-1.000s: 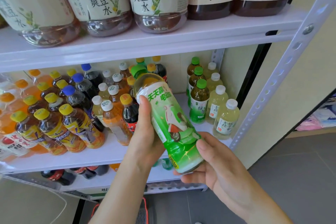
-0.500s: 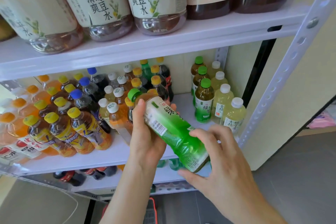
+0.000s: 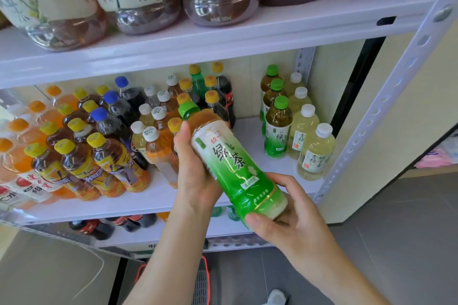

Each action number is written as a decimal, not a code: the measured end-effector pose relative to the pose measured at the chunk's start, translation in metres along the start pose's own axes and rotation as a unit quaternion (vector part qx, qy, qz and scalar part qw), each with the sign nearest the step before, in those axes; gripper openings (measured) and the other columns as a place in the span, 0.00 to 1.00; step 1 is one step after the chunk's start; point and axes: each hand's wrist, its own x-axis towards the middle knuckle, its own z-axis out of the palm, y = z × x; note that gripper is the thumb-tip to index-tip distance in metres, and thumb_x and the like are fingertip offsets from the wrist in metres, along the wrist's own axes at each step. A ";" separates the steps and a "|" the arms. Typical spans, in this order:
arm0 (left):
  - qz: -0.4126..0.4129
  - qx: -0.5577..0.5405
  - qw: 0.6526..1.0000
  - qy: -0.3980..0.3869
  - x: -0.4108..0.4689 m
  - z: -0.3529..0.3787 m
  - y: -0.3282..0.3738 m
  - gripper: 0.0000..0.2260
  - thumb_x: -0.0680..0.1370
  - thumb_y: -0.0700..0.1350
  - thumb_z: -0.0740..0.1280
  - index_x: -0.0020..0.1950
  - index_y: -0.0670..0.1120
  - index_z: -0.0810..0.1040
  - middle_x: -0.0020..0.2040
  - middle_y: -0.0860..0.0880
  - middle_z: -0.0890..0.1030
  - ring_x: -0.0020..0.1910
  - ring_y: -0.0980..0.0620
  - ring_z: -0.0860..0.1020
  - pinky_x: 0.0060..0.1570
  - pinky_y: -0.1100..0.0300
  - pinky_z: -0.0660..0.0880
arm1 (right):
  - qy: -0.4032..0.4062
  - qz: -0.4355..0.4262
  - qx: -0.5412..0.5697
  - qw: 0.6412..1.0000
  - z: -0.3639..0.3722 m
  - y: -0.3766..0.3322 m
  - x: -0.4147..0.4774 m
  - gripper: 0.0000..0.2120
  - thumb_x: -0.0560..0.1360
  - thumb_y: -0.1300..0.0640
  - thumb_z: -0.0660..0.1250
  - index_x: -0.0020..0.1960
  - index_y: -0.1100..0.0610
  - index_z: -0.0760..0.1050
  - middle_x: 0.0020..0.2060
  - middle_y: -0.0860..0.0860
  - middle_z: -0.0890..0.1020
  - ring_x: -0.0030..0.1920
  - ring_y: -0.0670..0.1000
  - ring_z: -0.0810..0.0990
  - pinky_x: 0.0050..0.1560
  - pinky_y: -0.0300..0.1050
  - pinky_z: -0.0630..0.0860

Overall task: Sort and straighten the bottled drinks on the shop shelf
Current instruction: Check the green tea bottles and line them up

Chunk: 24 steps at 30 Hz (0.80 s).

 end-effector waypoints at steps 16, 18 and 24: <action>0.088 0.291 0.948 0.091 -0.001 0.003 0.016 0.21 0.76 0.54 0.64 0.60 0.39 0.78 0.49 0.38 0.81 0.47 0.43 0.80 0.47 0.48 0.76 | 0.080 -0.058 -0.170 0.981 -0.020 0.027 0.010 0.36 0.60 0.44 0.79 0.64 0.39 0.68 0.54 0.44 0.80 0.52 0.50 0.82 0.53 0.48 0.80; 0.105 0.321 0.937 0.090 0.000 0.005 0.016 0.19 0.75 0.55 0.65 0.57 0.42 0.80 0.47 0.40 0.82 0.45 0.43 0.79 0.45 0.49 0.75 | 0.070 -0.044 -0.121 0.989 -0.026 0.031 0.015 0.35 0.60 0.48 0.80 0.63 0.39 0.70 0.53 0.44 0.81 0.51 0.50 0.83 0.52 0.45 0.80; 0.142 0.409 0.901 0.042 0.009 0.015 0.013 0.14 0.82 0.49 0.64 0.53 0.38 0.79 0.50 0.35 0.82 0.48 0.41 0.80 0.54 0.47 0.76 | 0.067 -0.017 -0.087 0.994 -0.044 0.050 0.026 0.36 0.59 0.55 0.81 0.63 0.41 0.69 0.53 0.48 0.82 0.50 0.50 0.83 0.52 0.42 0.79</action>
